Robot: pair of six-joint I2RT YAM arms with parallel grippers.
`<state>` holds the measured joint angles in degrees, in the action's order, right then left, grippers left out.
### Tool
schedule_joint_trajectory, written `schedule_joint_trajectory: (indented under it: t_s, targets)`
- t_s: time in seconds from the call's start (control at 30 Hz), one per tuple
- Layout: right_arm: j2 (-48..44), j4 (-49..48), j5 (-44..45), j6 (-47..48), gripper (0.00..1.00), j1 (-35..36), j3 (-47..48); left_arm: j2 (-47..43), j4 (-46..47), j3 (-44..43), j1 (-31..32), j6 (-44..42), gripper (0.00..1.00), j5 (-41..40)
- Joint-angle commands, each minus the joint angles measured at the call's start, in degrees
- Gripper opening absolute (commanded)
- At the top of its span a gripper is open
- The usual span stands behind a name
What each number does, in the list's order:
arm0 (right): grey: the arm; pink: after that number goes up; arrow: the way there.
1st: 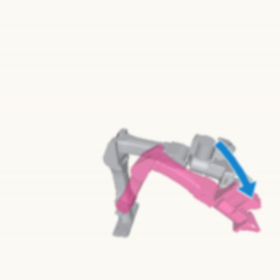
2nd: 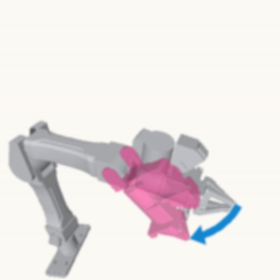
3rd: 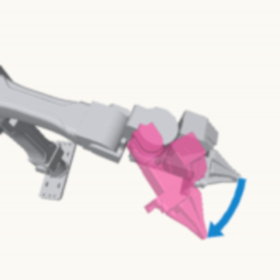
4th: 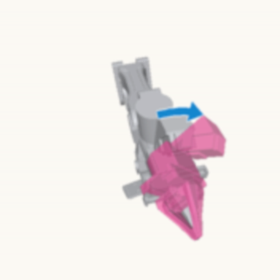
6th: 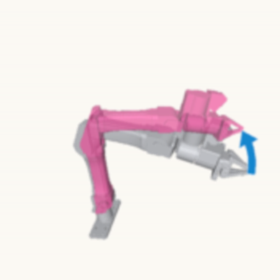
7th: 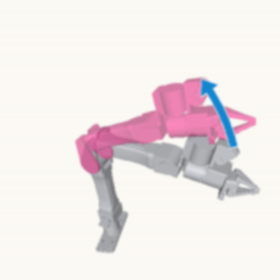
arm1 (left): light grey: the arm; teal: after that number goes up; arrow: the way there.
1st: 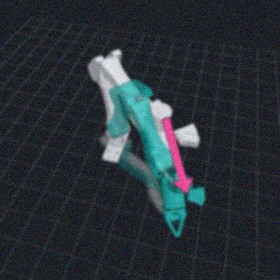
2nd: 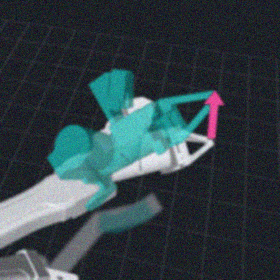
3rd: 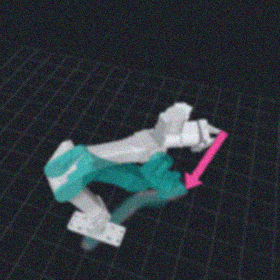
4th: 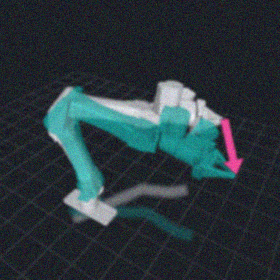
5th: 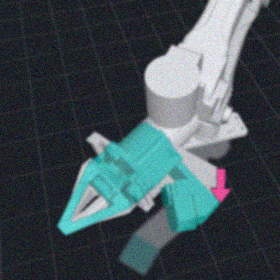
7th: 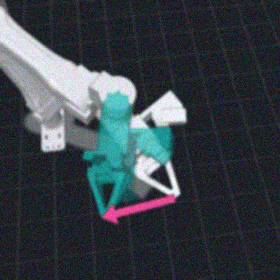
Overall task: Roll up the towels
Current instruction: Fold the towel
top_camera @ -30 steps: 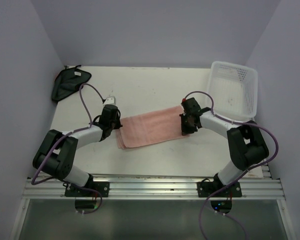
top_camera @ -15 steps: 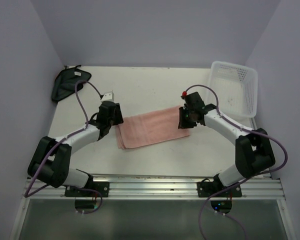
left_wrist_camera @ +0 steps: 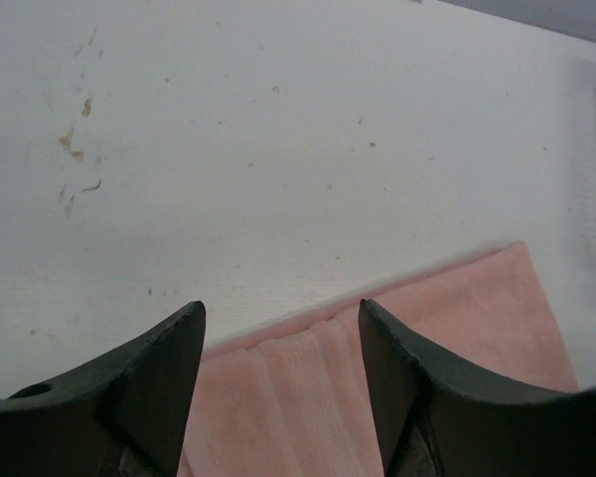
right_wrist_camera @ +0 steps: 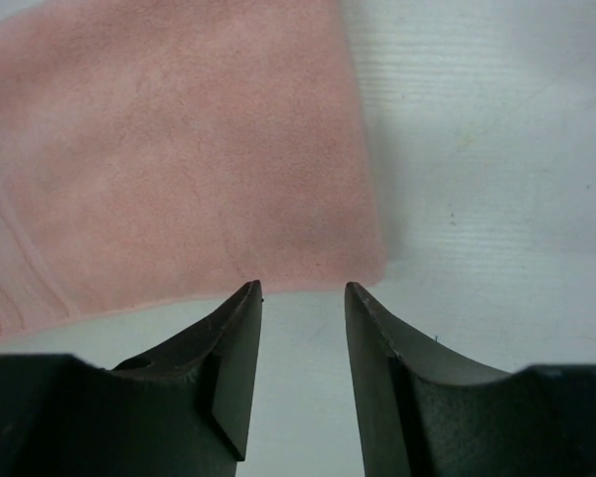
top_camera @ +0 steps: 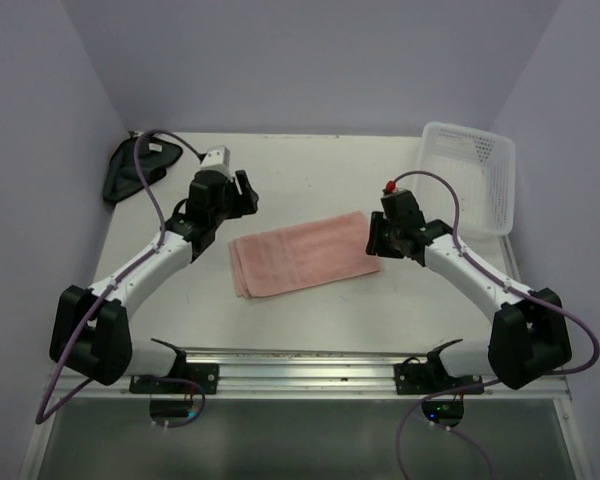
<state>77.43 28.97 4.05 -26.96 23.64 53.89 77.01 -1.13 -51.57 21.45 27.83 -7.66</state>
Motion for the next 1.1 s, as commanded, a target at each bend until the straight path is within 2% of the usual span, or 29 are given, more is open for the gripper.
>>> schedule_joint_trajectory:
  t_s: [0.0, 0.33, 0.63, 0.73, 0.83, 1.07]
  targets:
    - [-2.28, -3.3, 5.08, -3.97, 0.44, -0.78, -2.73, 3.3, -1.95, -6.5, 1.13, -0.59, 0.67, 4.23]
    - [1.23, -10.59, -6.24, -6.7, 0.47, -8.43, -9.23, 15.96, -3.18, -19.52, 7.2, 0.11, 0.69, 5.99]
    - [5.19, -17.9, -10.03, -8.46, 0.46, -9.14, -13.55, 27.92, -7.92, -32.8, 13.61, -0.15, 0.7, 5.46]
    - [6.51, -18.16, -9.24, -7.93, 0.41, -9.4, -14.07, 31.08, -9.33, -36.22, 15.11, -0.15, 0.7, 5.64]
    - [6.86, -19.39, -9.24, -7.23, 0.25, -9.4, -15.47, 34.16, -11.08, -40.18, 16.51, -0.06, 0.7, 5.29]
    - [6.95, -22.37, -9.33, -7.32, 0.03, -9.4, -18.11, 44.95, -18.46, -53.52, 21.17, 1.25, 0.7, 2.48]
